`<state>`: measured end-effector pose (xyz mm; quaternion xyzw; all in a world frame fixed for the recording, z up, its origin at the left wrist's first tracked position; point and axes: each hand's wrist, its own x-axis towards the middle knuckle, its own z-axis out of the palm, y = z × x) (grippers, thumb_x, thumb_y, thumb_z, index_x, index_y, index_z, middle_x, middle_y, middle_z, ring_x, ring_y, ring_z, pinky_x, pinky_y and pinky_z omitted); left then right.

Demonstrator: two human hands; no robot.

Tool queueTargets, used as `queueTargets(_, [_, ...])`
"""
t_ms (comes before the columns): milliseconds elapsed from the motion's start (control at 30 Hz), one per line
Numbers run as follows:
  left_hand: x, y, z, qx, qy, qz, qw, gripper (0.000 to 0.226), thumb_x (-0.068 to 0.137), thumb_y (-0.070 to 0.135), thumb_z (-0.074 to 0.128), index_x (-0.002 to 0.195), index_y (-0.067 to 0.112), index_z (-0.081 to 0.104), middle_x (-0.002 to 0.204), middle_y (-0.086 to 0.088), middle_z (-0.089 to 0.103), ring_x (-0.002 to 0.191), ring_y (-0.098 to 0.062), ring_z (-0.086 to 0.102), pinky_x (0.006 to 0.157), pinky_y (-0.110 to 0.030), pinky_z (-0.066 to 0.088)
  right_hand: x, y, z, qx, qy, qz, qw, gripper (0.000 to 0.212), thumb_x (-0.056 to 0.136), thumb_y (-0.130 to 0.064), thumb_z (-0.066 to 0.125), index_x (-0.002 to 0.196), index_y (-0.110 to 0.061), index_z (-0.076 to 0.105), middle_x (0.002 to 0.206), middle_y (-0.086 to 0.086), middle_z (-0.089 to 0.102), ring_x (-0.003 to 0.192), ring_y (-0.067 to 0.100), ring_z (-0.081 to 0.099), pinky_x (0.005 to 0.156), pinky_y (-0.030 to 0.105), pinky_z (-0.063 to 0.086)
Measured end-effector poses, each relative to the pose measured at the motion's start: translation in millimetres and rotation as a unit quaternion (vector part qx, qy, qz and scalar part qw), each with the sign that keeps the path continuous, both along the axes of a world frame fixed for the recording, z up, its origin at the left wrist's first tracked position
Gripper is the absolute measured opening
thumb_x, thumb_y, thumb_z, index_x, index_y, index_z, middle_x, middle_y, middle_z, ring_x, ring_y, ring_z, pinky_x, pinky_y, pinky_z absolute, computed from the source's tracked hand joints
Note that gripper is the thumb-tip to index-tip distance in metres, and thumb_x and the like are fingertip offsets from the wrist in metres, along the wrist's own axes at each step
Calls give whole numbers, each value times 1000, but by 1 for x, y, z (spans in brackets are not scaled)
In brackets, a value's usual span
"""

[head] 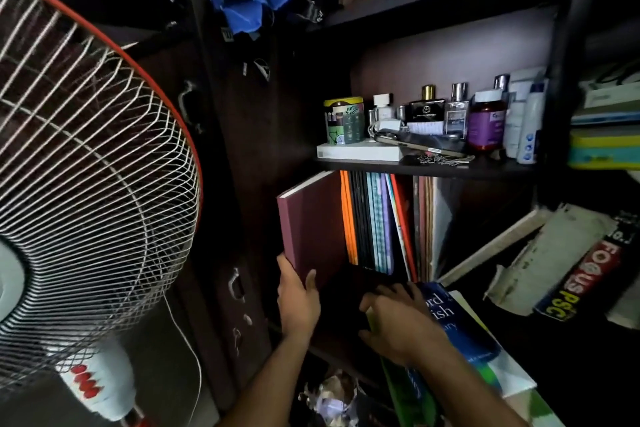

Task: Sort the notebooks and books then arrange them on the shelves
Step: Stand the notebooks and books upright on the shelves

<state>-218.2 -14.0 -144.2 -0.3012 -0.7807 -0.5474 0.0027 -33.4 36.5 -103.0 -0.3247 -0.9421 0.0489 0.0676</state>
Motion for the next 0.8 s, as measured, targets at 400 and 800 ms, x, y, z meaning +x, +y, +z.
queueTargets(400, [-5, 4, -3, -24, -3, 13, 1000, 77, 101, 44, 52, 158, 29, 2, 140, -17, 51, 118, -37, 58, 95, -45, 51, 3, -1, 1, -16, 18, 2, 1000, 47, 90, -53, 60, 133, -36, 53, 144, -3, 48, 140, 24, 32, 123, 47, 7])
queueTargets(800, [-1, 27, 7, -2, 113, 8, 994, 83, 96, 37, 61, 156, 40, 4, 142, -4, 48, 117, -26, 59, 83, -43, 54, 0, 2, 1, -51, 70, -24, 996, 55, 86, -58, 59, 135, -35, 48, 140, -2, 47, 134, 21, 39, 123, 42, 12])
